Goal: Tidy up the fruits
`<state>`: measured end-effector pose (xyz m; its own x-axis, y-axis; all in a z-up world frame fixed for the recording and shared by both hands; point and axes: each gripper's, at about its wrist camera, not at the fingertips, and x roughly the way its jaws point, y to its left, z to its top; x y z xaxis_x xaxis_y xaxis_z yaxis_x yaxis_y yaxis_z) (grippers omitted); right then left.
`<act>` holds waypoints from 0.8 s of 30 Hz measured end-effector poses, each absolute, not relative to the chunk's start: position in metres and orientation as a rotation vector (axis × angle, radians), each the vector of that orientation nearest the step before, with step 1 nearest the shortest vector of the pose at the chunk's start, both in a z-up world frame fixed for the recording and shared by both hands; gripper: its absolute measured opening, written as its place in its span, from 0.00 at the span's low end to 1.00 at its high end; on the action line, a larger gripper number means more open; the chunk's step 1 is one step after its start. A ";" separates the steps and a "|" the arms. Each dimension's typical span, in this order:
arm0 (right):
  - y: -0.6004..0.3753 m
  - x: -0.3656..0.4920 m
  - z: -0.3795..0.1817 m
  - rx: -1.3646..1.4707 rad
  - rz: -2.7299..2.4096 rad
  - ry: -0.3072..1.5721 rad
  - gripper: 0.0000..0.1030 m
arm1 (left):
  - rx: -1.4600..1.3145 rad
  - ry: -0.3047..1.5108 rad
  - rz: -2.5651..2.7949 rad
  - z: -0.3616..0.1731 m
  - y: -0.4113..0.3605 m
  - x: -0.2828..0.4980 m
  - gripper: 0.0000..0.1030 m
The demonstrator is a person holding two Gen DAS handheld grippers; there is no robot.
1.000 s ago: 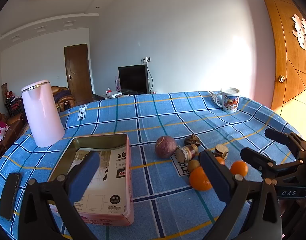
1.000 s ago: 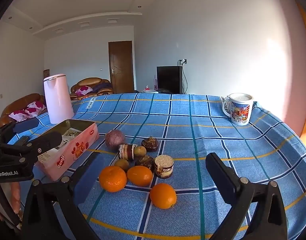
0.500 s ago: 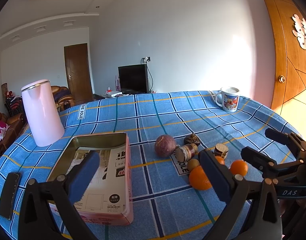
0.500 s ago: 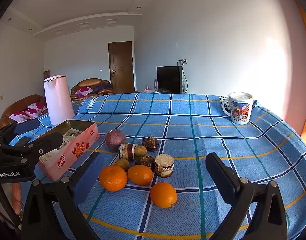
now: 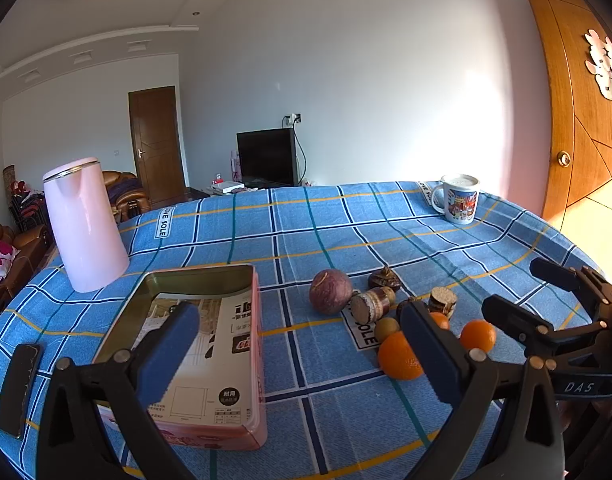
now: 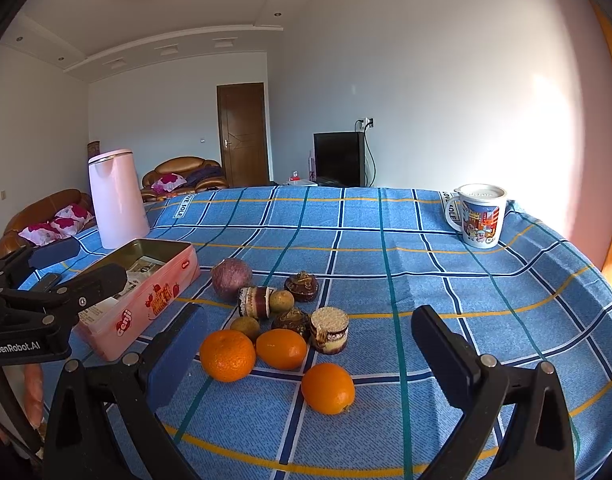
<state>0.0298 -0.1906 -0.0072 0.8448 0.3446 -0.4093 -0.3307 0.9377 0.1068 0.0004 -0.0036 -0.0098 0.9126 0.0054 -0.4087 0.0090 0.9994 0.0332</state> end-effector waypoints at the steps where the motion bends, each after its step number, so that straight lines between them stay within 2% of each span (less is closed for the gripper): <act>1: -0.191 0.030 -0.007 0.033 0.356 0.438 0.99 | 0.034 0.420 -0.002 -0.010 -0.003 0.000 1.00; 24: -0.191 0.030 -0.009 0.030 0.354 0.444 0.99 | 0.039 0.435 -0.001 -0.013 -0.004 0.002 1.00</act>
<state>0.0303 -0.1911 -0.0094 0.8432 0.3420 -0.4149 -0.3291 0.9385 0.1047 0.0020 -0.0037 -0.0127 0.9068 0.0078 -0.4215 0.0088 0.9993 0.0376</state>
